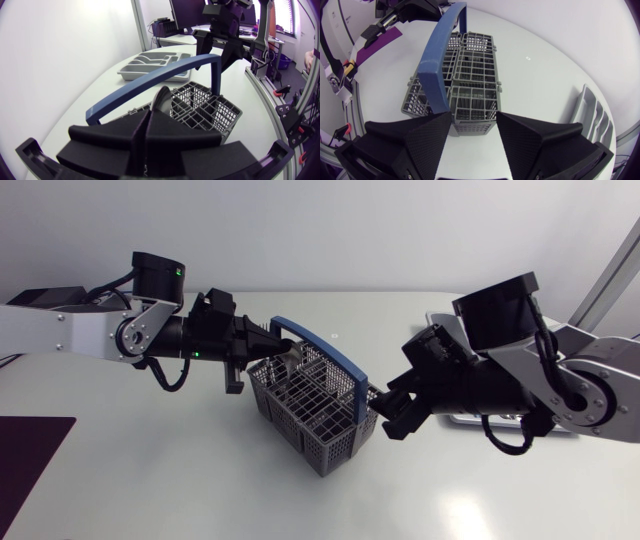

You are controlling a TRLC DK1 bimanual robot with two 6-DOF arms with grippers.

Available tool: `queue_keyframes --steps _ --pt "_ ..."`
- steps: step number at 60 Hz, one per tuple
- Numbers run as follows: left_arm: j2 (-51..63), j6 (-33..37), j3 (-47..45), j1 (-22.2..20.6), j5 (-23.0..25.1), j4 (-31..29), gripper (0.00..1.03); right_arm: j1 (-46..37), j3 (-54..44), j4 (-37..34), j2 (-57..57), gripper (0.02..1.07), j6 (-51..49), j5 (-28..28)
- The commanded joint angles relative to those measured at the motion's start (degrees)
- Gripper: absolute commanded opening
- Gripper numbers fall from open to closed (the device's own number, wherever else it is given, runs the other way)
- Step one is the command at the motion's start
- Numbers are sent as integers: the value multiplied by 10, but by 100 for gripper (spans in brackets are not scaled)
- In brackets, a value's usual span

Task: Unload the cutlery basket into the drawer organizer.

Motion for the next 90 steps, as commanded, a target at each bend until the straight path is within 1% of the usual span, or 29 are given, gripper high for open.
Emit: queue_keyframes --steps 1,8,9,10,11,13,14,18,21,22,25,30,35,43,49,50,56,69,73,79,82,85,86,87,88,89,90 --pt "-34 -28 -26 10 13 28 9 7 -6 5 8 68 17 1" --pt "-63 -52 -51 16 13 72 9 8 -6 5 8 68 18 1" --pt "-74 -58 -60 17 12 86 9 8 -6 5 8 68 18 1" --pt "-74 -59 -61 17 12 88 9 8 -5 5 7 68 17 1" --pt "-84 -67 -73 17 11 108 9 8 -5 4 7 68 17 1" --pt "-87 -74 -78 17 10 116 9 8 -5 3 6 68 18 1" --pt "-98 -97 -94 19 3 151 9 9 -5 3 6 68 17 1" --pt "-113 -119 -119 16 -19 196 10 11 -3 1 6 68 17 2" --pt "-126 -118 -135 10 -34 203 10 12 -2 0 6 68 17 2" --pt "-136 -118 -146 3 -50 207 10 13 -1 0 5 68 17 3" --pt "-152 -119 -163 -4 -74 225 10 12 1 -1 5 68 17 3" --pt "-177 -124 -181 -11 -96 236 10 14 2 -1 5 68 18 4" --pt "-201 -137 -209 -18 -119 267 10 18 2 0 5 68 19 6" --pt "-243 -141 -248 -43 -169 310 10 19 2 -1 3 68 19 6" --pt "-267 -141 -265 -57 -194 325 10 20 3 -1 1 68 19 7" --pt "-278 -141 -272 -65 -206 331 10 20 3 -2 -1 68 19 8" --pt "-306 -138 -288 -79 -234 341 10 20 3 -4 -10 68 19 11" --pt "-362 -145 -293 -96 -281 341 10 28 3 -4 -39 68 19 26" --pt "-375 -154 -288 -96 -292 339 10 36 5 -3 -54 68 18 38" --pt "-390 -176 -270 -101 -323 326 10 49 10 -2 -80 68 12 61" --pt "-401 -194 -254 -116 -361 313 11 62 11 2 -94 68 8 84" --pt "-404 -202 -242 -126 -373 300 11 77 10 8 -103 68 4 102" --pt "-404 -210 -232 -135 -388 288 11 81 9 13 -107 68 3 109" --pt "-404 -212 -230 -137 -390 287 11 85 8 15 -111 68 2 115" --pt "-402 -224 -219 -148 -410 279 11 91 6 20 -114 68 -1 123" --pt "-402 -227 -217 -151 -412 278 11 94 5 21 -116 68 -2 125" --pt "-398 -234 -206 -162 -423 268 12 102 4 28 -121 68 -5 135"
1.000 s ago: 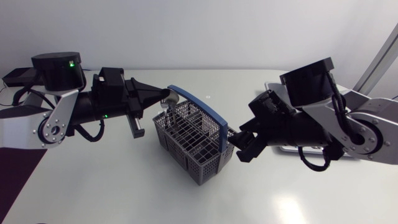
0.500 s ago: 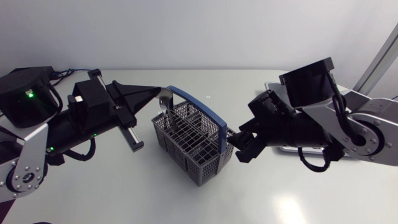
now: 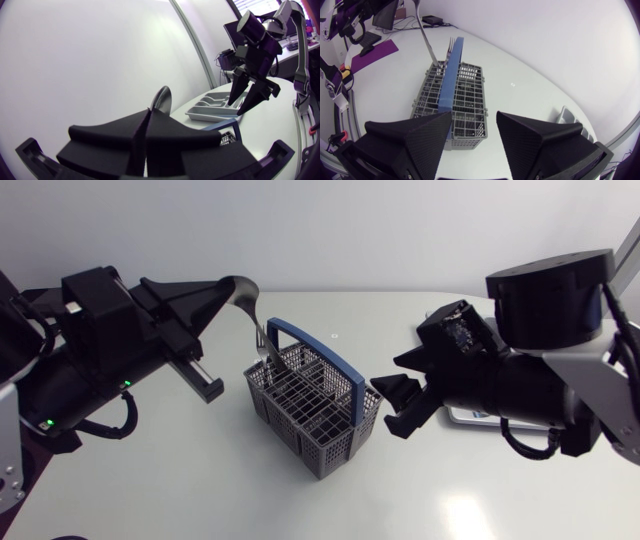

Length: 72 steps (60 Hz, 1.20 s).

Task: Unload the cutlery basket into the drawer organizer.

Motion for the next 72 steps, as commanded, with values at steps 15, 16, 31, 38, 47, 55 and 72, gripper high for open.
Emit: queue_keyframes --steps 15,16,31,38,47,55,72 --pt "46 -127 139 -84 -105 -44 13 55 -17 74 -63 68 -38 62" --pt "48 -131 142 -84 -107 -46 13 57 -21 83 -64 68 -43 65" --pt "123 -208 209 -124 -165 -57 15 83 -56 179 -73 67 -74 109" --pt "152 -225 236 -149 -176 -64 15 108 -60 224 -66 67 -94 143" --pt "179 -236 259 -167 -183 -74 15 116 -57 266 -41 61 -101 161" --pt "189 -240 264 -175 -185 -76 15 125 -43 285 -15 61 -113 172" --pt "189 -245 260 -178 -184 -83 15 121 7 320 54 57 -133 194"
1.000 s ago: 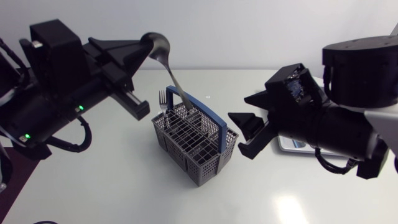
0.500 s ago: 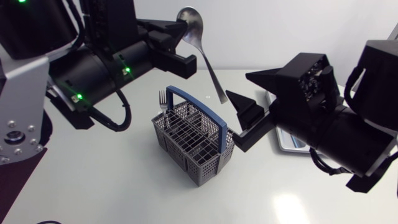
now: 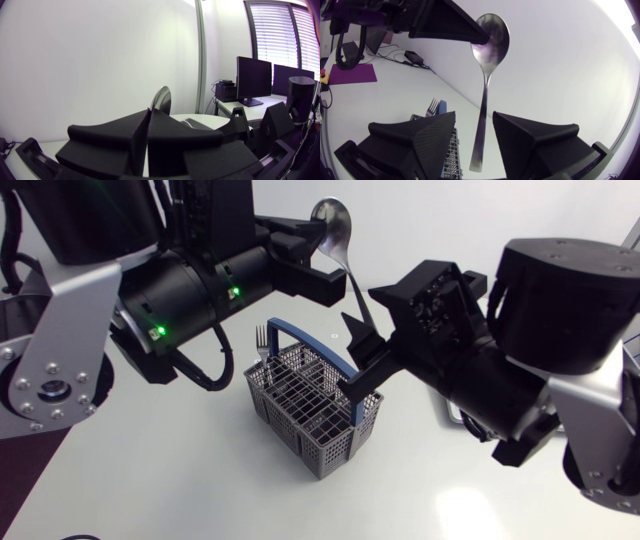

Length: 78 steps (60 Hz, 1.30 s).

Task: Unload the cutlery basket into the drawer organizer.

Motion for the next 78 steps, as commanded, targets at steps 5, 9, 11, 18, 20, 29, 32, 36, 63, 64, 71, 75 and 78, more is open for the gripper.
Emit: queue_keyframes --steps 5,9,11,18,20,29,32,36,63,64,71,75,78 --pt "4 -18 18 -6 -5 4 15 0 37 21 28 56 -20 11" --pt "4 -18 17 -5 -5 4 15 0 44 21 34 52 -21 13" --pt "3 -18 17 -5 -4 4 15 1 48 21 37 49 -23 13" --pt "2 -18 17 -5 -4 3 15 1 52 21 40 38 -24 14" --pt "3 -19 18 -4 -4 3 15 1 53 20 40 36 -25 15" --pt "3 -23 16 -4 -4 3 15 2 51 17 42 19 -25 16" --pt "3 -24 14 -4 -4 3 15 2 50 17 42 16 -25 16" --pt "3 -25 12 -4 -4 3 15 2 50 19 45 15 -25 16" --pt "0 -26 12 -6 -4 1 17 8 42 7 42 12 -25 16" --pt "0 -27 14 -6 -4 -1 17 8 42 6 42 12 -25 16" --pt "-1 -28 21 -6 -5 -5 27 8 37 3 37 12 -24 17" --pt "-4 -28 29 -3 -6 -8 41 7 35 -3 33 12 -22 18" --pt "-8 -27 34 2 -6 -10 51 4 31 -8 29 12 -22 19"
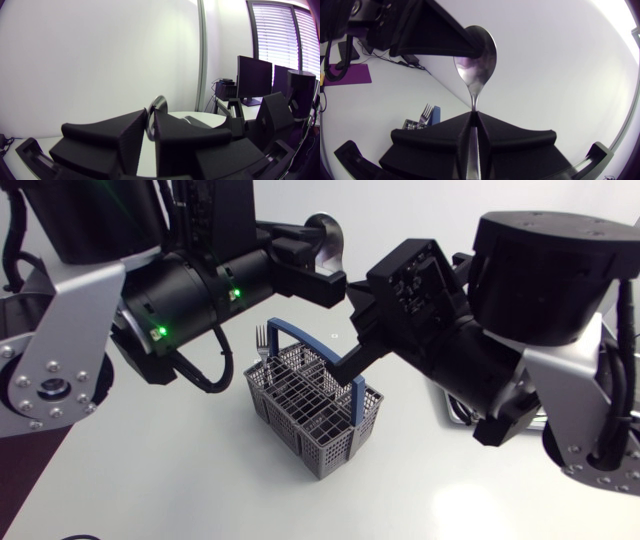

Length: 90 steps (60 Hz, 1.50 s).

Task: Unload the cutlery basket into the drawer organizer.

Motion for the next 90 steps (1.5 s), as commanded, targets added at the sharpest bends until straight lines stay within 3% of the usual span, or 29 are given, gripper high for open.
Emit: queue_keyframes --steps 1,8,15,21,29,34,46,60,73,90 --pt "-10 -15 32 3 -4 4 54 4 -9 -11 -9 12 -7 2" --pt "-21 -12 48 25 -4 -3 71 -14 -22 -25 -30 12 -7 1" --pt "-31 -1 61 50 -4 -13 73 -47 -29 -44 -47 12 -3 -3" --pt "-38 4 69 96 -2 -33 73 -90 -33 -63 -63 12 8 -17" --pt "-41 31 59 160 40 -54 75 -174 -29 -97 -70 12 40 -63" --pt "-34 36 53 220 99 -80 75 -234 -22 -114 -63 12 56 -97" --pt "-4 117 47 283 196 -137 75 -383 12 -145 -11 12 98 -193" --pt "64 228 75 319 315 -246 75 -503 84 -178 85 12 107 -270" --pt "110 320 87 329 361 -296 75 -556 159 -188 207 12 109 -297" --pt "124 370 81 324 389 -311 75 -602 245 -183 345 12 121 -304"
